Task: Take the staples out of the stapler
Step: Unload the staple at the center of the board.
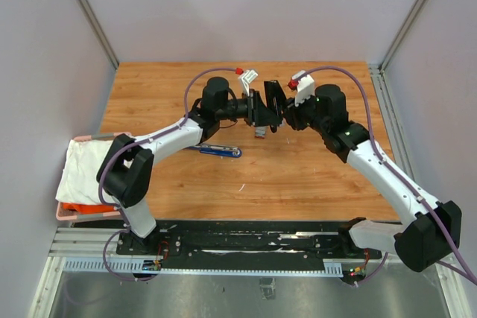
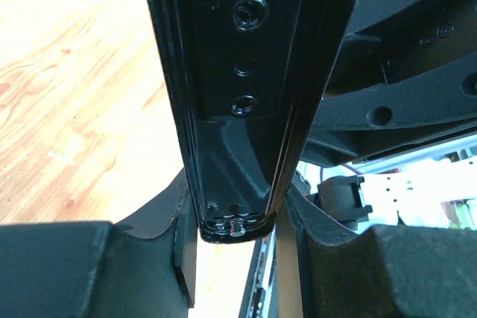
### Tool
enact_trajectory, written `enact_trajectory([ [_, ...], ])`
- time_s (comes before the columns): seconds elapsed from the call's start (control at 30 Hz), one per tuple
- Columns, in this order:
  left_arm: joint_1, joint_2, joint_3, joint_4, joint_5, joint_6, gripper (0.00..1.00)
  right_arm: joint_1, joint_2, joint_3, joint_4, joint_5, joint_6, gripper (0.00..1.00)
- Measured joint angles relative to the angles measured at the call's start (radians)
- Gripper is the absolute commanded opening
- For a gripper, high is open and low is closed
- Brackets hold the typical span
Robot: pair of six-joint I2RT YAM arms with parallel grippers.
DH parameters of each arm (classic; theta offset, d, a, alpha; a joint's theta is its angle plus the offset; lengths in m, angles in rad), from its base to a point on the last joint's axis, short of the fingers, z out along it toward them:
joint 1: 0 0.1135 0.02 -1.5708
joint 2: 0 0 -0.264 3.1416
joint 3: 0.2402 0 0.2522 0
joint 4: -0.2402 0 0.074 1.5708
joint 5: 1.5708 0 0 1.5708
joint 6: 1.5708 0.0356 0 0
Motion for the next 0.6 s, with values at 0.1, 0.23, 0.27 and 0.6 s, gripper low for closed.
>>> enact_trajectory([
  [0.1, 0.000, 0.000, 0.006, -0.011, -0.001, 0.007, 0.00, 0.000, -0.005, -0.008, 0.012, 0.001, -0.032, 0.02],
  [0.23, 0.000, 0.000, 0.018, -0.061, -0.001, 0.048, 0.00, 0.000, -0.016, -0.023, 0.012, 0.010, -0.092, 0.15],
  [0.27, 0.000, 0.000, 0.022, -0.072, 0.001, 0.061, 0.00, 0.000, -0.018, -0.026, 0.014, 0.013, -0.110, 0.17],
  [0.6, 0.000, -0.045, 0.060, -0.267, 0.011, 0.254, 0.00, -0.024, -0.050, -0.068, 0.051, -0.016, -0.254, 0.17],
])
